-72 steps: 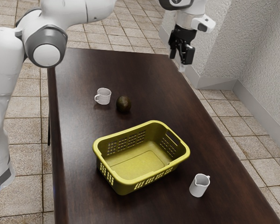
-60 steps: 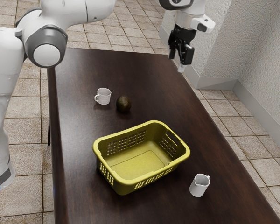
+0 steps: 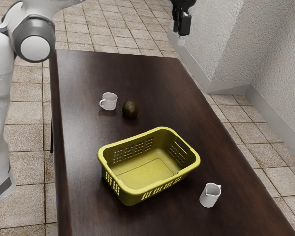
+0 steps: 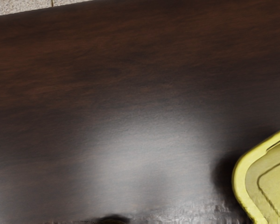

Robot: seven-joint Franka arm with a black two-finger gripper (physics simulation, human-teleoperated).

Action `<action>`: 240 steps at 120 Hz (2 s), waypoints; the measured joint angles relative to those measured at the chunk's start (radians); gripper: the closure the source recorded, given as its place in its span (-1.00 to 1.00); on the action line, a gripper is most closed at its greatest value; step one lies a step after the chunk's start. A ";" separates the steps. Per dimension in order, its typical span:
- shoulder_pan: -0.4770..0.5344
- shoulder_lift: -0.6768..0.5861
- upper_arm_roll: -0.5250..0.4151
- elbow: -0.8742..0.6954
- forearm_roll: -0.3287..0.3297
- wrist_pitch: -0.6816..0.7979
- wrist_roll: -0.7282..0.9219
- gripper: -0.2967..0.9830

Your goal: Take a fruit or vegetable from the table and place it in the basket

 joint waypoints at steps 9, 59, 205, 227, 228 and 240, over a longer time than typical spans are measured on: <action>0.011 0.029 0.014 -0.043 0.020 -0.014 0.148 -0.53; 0.125 0.210 0.023 -0.178 0.015 0.038 0.757 -0.53; 0.208 -0.244 -0.084 -1.025 0.083 0.714 1.233 -0.54; 0.212 -0.256 -0.099 -1.028 0.084 0.672 1.248 -0.54; 0.213 -0.256 -0.099 -1.029 0.084 0.669 1.249 -0.54; 0.214 -0.267 -0.100 -1.041 0.084 0.643 1.256 -0.54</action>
